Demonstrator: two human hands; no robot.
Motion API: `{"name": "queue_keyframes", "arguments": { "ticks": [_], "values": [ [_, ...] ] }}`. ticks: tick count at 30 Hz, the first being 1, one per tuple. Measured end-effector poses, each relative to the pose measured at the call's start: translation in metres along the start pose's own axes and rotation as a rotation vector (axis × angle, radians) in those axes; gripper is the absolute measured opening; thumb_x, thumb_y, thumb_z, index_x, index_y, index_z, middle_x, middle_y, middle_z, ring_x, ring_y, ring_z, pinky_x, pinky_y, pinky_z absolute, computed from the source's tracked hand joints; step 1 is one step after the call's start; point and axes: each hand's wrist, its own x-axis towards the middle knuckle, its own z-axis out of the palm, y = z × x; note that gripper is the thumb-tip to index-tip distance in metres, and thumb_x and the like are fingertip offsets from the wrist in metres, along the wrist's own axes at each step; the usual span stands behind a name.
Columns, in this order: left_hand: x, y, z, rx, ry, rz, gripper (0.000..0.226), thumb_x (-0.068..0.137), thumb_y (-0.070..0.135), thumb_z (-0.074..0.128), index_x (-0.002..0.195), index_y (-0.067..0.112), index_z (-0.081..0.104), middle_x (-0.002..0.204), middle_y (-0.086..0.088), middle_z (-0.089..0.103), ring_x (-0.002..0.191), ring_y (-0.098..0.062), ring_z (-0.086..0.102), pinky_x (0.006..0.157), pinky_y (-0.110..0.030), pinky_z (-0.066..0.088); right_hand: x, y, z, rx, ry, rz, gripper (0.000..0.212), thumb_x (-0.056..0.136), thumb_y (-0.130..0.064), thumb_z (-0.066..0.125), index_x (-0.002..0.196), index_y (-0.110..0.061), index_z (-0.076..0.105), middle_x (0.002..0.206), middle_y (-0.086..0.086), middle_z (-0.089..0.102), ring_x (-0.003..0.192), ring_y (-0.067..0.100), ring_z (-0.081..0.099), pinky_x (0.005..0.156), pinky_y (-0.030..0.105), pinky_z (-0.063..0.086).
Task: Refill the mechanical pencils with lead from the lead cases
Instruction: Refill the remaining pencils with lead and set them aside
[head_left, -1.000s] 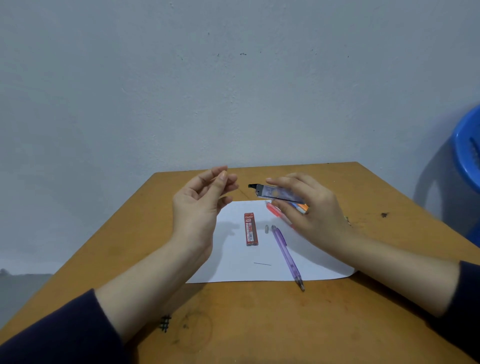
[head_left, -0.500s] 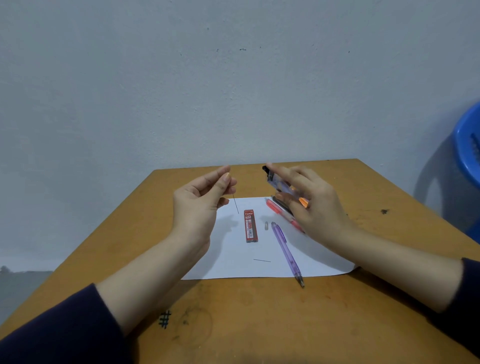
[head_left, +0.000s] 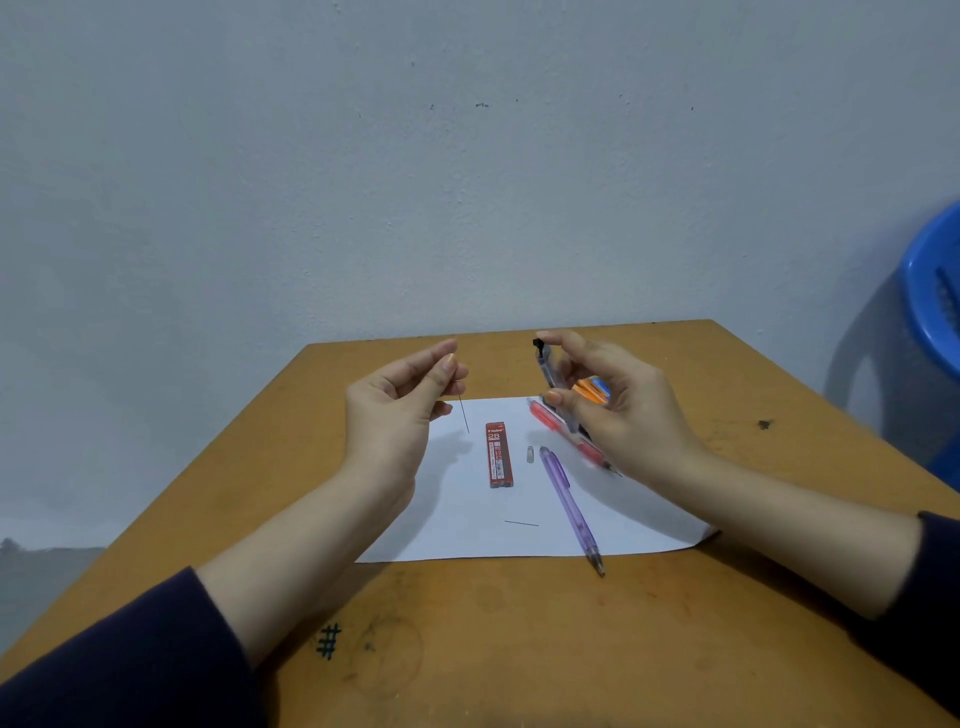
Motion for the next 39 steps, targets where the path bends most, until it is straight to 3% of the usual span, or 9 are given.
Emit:
{"name": "queue_keyframes", "arguments": {
  "ticks": [9,17,23,27,30,34,39],
  "values": [
    [0.004,-0.003,-0.003,0.003,0.014,-0.010,0.016,0.087,0.006,0.065,0.094,0.019,0.071,0.076,0.003,0.073,0.067,-0.004,0.065,0.061,-0.014,0.050,0.001,-0.003,0.000,0.048,-0.014,0.021,0.051,0.083,-0.006,0.070,0.120,-0.038,0.055,0.087,0.000,0.060,0.084,0.015,0.058,0.084,0.032,0.049],
    [0.008,-0.005,-0.005,0.011,0.024,-0.003,0.016,0.087,0.007,0.065,0.093,0.021,0.071,0.073,0.005,0.073,0.068,-0.003,0.066,0.062,-0.014,0.051,0.005,-0.017,0.001,0.136,-0.040,0.171,0.046,0.084,-0.007,0.068,0.113,-0.040,0.054,0.085,0.000,0.063,0.083,0.014,0.063,0.083,0.040,0.054],
    [0.015,-0.008,-0.010,0.098,0.035,0.058,0.016,0.088,0.007,0.065,0.092,0.021,0.070,0.074,0.005,0.072,0.068,-0.002,0.066,0.060,-0.013,0.050,0.021,-0.026,0.009,0.258,-0.099,0.277,0.031,0.084,-0.003,0.066,0.105,-0.026,0.061,0.074,0.007,0.070,0.081,0.034,0.065,0.079,0.048,0.053],
    [0.022,-0.011,-0.016,0.252,0.006,0.177,0.016,0.088,0.008,0.065,0.099,0.019,0.070,0.079,0.001,0.072,0.070,0.000,0.066,0.063,-0.012,0.048,0.032,-0.028,0.021,0.251,-0.123,0.348,0.029,0.080,0.000,0.069,0.098,-0.022,0.062,0.076,0.008,0.068,0.069,0.029,0.063,0.077,0.044,0.055],
    [0.026,-0.014,-0.020,0.333,-0.006,0.223,0.017,0.089,0.009,0.065,0.100,0.020,0.071,0.078,0.003,0.071,0.069,-0.001,0.066,0.067,-0.013,0.049,0.041,-0.030,0.030,0.219,-0.155,0.376,0.034,0.079,0.004,0.069,0.103,-0.020,0.060,0.076,0.004,0.059,0.064,0.022,0.060,0.065,0.028,0.054],
    [0.031,-0.016,-0.024,0.378,-0.019,0.224,0.017,0.088,0.009,0.066,0.100,0.019,0.072,0.079,0.005,0.071,0.069,0.001,0.066,0.066,-0.013,0.050,0.048,-0.029,0.042,0.196,-0.206,0.402,0.034,0.079,0.007,0.068,0.106,-0.014,0.064,0.069,0.002,0.057,0.061,0.019,0.063,0.071,0.035,0.059],
    [0.036,-0.018,-0.027,0.396,-0.011,0.228,0.019,0.086,0.011,0.068,0.096,0.028,0.070,0.081,0.006,0.072,0.073,-0.001,0.067,0.068,-0.013,0.050,0.048,-0.029,0.056,0.221,-0.294,0.524,0.032,0.077,0.012,0.068,0.102,-0.008,0.060,0.072,0.003,0.054,0.055,0.012,0.059,0.057,0.029,0.059]
  ]
}}
